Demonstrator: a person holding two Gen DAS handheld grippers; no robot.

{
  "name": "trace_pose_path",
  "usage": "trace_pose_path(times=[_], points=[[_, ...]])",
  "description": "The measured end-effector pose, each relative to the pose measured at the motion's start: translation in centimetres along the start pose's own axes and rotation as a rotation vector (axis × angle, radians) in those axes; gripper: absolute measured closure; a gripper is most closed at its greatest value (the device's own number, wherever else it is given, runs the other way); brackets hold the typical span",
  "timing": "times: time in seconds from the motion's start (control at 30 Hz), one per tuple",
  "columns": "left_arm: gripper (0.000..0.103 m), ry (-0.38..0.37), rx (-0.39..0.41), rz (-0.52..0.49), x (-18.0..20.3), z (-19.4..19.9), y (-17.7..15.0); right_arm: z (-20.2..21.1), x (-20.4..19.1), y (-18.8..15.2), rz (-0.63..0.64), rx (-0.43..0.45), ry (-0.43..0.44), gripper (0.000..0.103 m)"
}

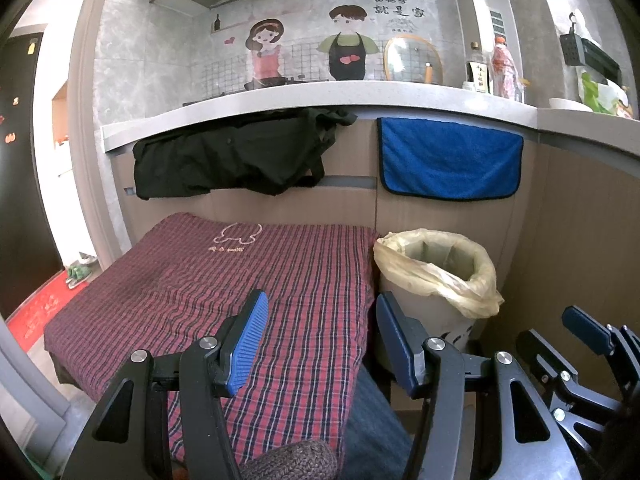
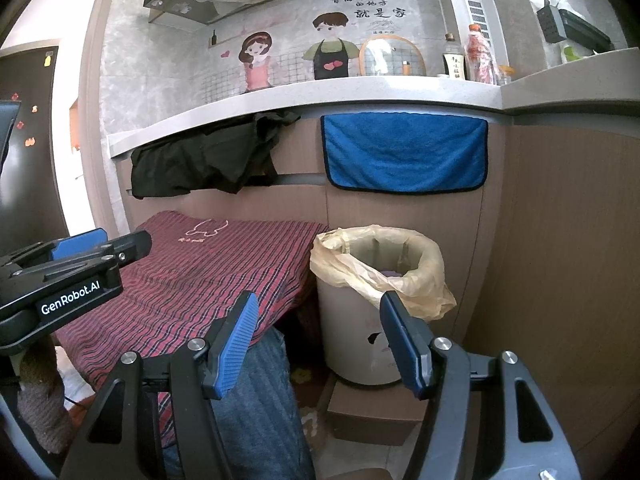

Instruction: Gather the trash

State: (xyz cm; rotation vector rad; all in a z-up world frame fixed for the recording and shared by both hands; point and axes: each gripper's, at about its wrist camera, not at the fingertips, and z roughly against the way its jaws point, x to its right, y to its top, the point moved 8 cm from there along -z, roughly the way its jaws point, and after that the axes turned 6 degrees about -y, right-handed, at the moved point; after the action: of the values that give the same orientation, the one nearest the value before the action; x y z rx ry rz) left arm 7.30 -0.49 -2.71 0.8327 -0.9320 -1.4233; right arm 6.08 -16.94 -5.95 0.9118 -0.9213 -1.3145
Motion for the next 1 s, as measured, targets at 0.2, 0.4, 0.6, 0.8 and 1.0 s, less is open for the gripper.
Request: trace_pose_path(times=[0.2, 0.4, 0.6, 0.8, 1.0], points=[[0.046, -0.006, -0.006, -0.003, 0.22, -0.08, -0.19, 0.11, 0.09, 0.02, -0.003, 0.003, -0.005, 0.043], [0.046, -0.010, -0.008, -0.004, 0.23, -0.16, -0.26, 0.41, 0.24, -0.08, -0.009, 0.007, -0.013, 0.043], [0.046, -0.008, -0.008, -0.003, 0.33, -0.15, -0.23, 0.38, 0.28, -0.04, -0.009, 0.008, -0.013, 0.043], [0.046, -0.009, -0.009, -0.003, 0.44, -0.14, -0.28, 0.44, 0.22, -0.11, -0.009, 0.006, -0.014, 0.043], [0.046, -0.011, -0.011, -0.004, 0.47, -0.17, -0.33, 0.40, 0.27, -0.08, -0.009, 0.007, -0.013, 0.043]])
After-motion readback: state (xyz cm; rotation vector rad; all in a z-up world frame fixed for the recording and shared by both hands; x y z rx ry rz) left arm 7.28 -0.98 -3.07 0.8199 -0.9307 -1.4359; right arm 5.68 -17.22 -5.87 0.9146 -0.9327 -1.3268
